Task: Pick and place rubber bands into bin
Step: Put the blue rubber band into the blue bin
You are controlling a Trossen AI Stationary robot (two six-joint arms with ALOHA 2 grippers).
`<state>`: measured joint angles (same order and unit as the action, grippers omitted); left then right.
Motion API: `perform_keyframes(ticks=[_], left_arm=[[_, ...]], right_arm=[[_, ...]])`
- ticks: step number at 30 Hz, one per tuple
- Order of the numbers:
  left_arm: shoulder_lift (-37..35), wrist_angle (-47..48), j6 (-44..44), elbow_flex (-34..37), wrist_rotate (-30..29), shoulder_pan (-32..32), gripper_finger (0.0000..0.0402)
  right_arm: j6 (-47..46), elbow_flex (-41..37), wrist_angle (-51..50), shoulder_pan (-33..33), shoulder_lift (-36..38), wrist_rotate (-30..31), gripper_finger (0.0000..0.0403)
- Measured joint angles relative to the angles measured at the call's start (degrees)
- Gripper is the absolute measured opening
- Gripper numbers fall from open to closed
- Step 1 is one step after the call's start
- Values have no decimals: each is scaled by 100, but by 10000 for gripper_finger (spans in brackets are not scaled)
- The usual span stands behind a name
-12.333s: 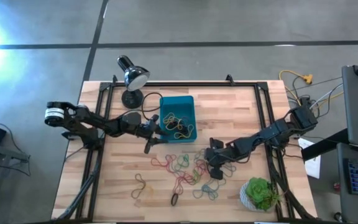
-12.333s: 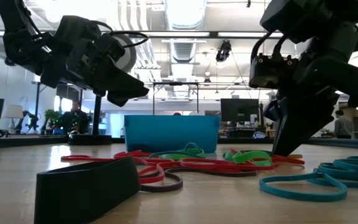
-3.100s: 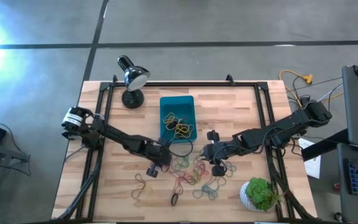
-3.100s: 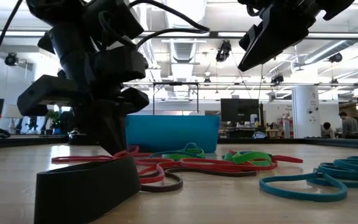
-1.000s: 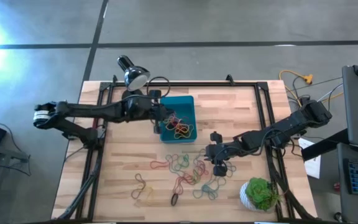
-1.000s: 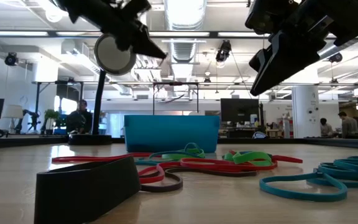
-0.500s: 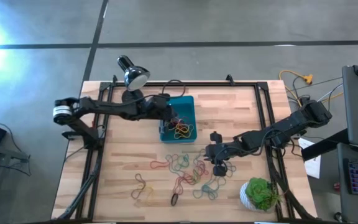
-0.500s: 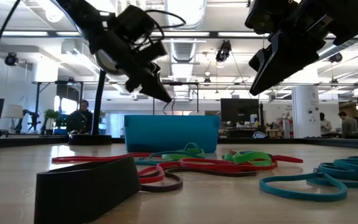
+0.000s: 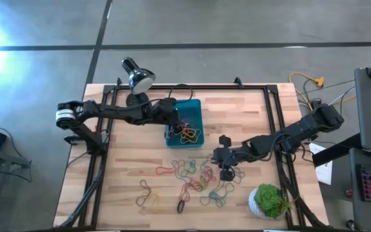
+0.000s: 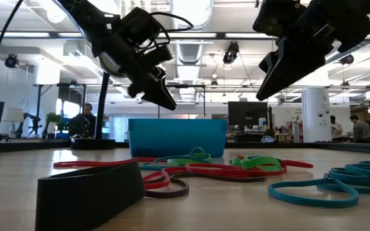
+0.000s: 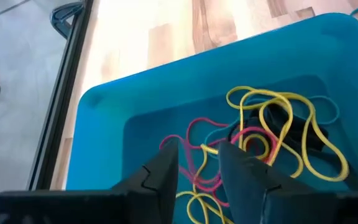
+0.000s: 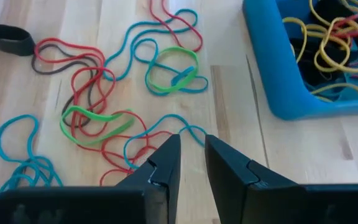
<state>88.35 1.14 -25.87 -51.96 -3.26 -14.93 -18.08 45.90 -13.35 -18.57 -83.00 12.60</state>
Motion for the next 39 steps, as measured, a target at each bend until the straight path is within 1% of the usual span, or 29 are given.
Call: perform_keyframes(ticks=[3,7,12,15,17,20,26,32,34,39], left_arm=[[-72,147,27,-7,2,28,104],[-272,515,335,-9,16,92,105],[-616,1280,846,-8,63,266,105],[-841,1672,1206,44,324,402,105],[-990,1893,1385,110,572,511,105],[-1213,2011,1650,202,768,693,105],[-1568,2105,1943,284,776,1108,105],[-1741,2085,1961,286,778,1352,105],[-1761,2099,1961,286,778,1385,105],[-1746,2097,1963,286,776,1394,105]], right_arm=[[-93,-79,1,0,0,-2,68],[-143,-247,67,7,0,-4,68],[139,-546,943,9,-68,-156,68],[428,-699,1573,20,-284,-289,68],[675,-734,1740,22,-481,-322,68],[933,-731,1829,50,-777,-233,68],[1006,-561,1825,336,-1324,-210,68],[1111,-517,1807,546,-1344,-220,68],[1150,-518,1823,594,-1314,-311,68],[1169,-515,1835,706,-1339,-847,68]])
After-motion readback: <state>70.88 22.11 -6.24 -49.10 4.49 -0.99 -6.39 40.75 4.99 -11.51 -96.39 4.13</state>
